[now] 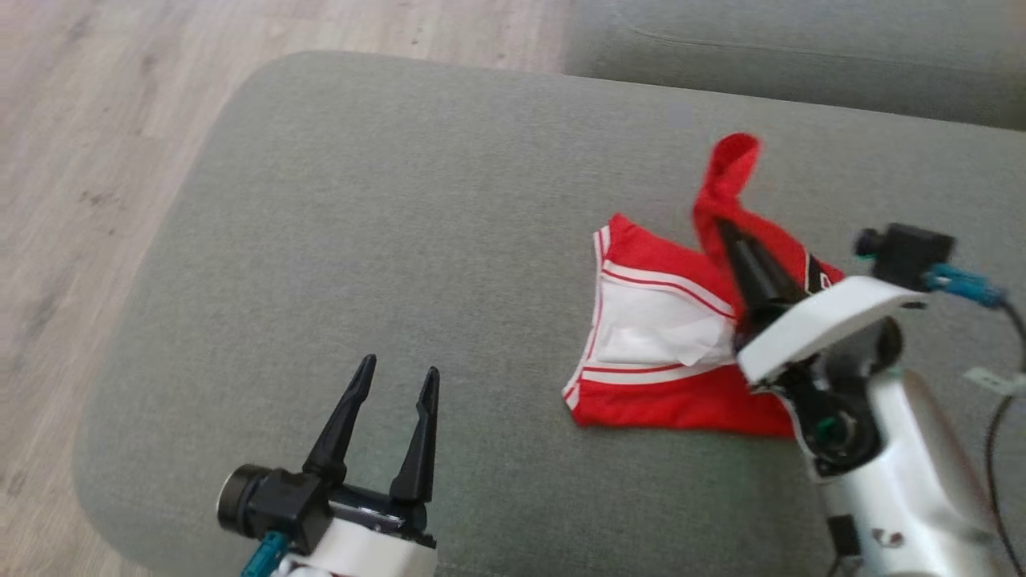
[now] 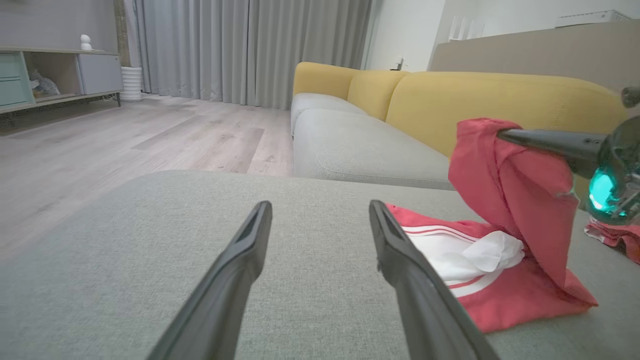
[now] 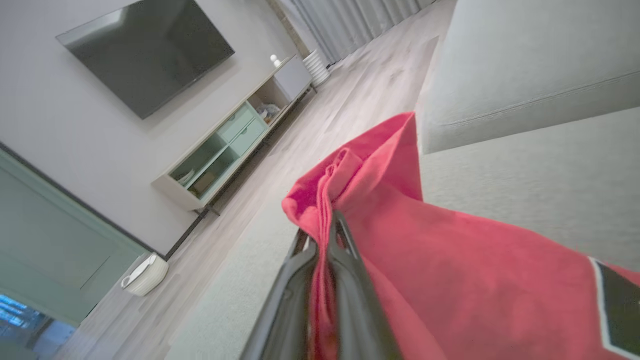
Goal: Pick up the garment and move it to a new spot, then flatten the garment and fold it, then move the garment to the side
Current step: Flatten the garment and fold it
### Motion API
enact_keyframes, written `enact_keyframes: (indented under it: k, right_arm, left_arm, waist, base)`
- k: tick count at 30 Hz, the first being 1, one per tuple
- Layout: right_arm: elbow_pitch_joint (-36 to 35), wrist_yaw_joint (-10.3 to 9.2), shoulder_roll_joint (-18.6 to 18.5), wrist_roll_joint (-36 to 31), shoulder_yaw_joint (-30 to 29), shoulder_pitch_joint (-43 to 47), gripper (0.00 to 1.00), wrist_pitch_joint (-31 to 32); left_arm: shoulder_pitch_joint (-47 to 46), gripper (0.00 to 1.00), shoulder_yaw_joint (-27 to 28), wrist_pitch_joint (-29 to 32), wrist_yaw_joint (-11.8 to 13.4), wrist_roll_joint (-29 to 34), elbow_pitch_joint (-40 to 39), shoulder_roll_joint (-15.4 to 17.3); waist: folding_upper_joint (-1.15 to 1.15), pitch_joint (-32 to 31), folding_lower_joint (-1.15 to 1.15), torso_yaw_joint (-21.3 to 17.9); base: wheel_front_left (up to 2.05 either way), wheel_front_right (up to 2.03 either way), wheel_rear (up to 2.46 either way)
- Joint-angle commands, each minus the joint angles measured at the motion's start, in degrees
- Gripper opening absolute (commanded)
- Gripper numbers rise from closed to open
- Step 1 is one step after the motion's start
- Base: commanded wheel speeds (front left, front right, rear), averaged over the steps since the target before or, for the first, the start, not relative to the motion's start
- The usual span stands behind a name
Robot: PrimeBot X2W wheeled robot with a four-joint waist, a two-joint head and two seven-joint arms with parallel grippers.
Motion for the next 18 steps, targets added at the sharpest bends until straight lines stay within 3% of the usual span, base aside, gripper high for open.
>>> enact_keyframes:
  k: [1,5,6,7,14,18]
  right_arm:
    - [-0.2,0.21,1.3,-0.8,2.5,-3.3,0.0,-0.5]
    - [5.4,0.21,2.2,-1.6,4.9,-4.1,0.0,-1.6]
    - [6.9,0.21,2.3,-2.0,5.4,-4.3,0.34,-1.7]
    - [8.1,0.21,2.4,-2.2,5.9,-4.4,0.97,-1.7]
    - [9.1,0.21,2.4,2.8,8.3,-4.9,1.0,-4.6]
    - [7.0,0.21,2.0,2.0,7.1,-4.6,1.0,-7.0]
  left_arm:
    - [-1.2,1.0,2.2,-0.5,-0.5,0.7,-1.3,-0.6]
    - [-1.3,1.0,2.5,-0.5,-1.0,1.0,-0.9,-1.2]
    - [-1.3,1.0,2.6,-0.5,-1.1,1.1,-0.8,-1.4]
    - [-1.2,1.0,2.7,-0.5,-1.2,1.1,-0.8,-1.5]
    - [-0.4,1.0,4.0,-0.5,-1.4,1.4,-0.3,-1.8]
    - [0.0,1.0,4.8,-0.5,-1.6,1.5,-0.3,-2.0]
  waist:
    - [0.0,0.1,0.0,1.8]
    - [0.0,0.2,0.0,3.8]
    - [0.0,0.3,0.0,4.1]
    - [0.0,0.4,0.0,4.4]
    - [0.0,-0.1,0.0,4.0]
    - [0.0,-1.7,0.0,1.9]
  base:
    - [0.0,0.0,0.0]
    - [0.0,0.0,0.0]
    - [0.0,0.0,0.0]
    - [0.0,0.0,0.0]
    - [0.0,0.0,0.0]
    - [0.0,0.0,0.0]
